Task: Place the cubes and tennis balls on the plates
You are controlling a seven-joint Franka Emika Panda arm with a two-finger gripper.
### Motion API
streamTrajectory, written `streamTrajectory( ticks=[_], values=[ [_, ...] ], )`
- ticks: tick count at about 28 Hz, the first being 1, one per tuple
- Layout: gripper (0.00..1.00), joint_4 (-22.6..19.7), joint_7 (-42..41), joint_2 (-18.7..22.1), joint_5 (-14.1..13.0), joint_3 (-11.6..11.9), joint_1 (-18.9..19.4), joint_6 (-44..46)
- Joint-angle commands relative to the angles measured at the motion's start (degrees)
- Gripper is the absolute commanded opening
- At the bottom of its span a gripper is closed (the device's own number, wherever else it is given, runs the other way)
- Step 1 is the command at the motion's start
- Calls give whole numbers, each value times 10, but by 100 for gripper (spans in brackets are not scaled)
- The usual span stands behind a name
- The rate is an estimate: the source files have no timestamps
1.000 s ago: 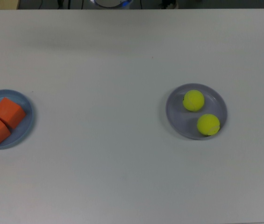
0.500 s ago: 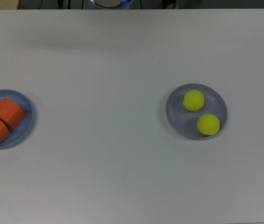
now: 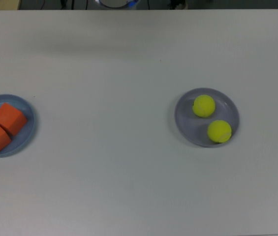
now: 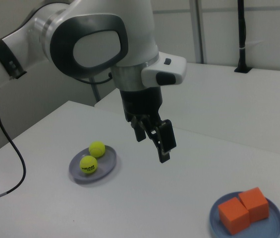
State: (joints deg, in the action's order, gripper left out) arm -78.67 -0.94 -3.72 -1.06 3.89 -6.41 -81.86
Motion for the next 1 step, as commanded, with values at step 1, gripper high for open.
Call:
streamTrajectory(
  ticks=[1],
  values=[
    [100, -6, -29, 6, 7, -4, 12, -10]
  ],
)
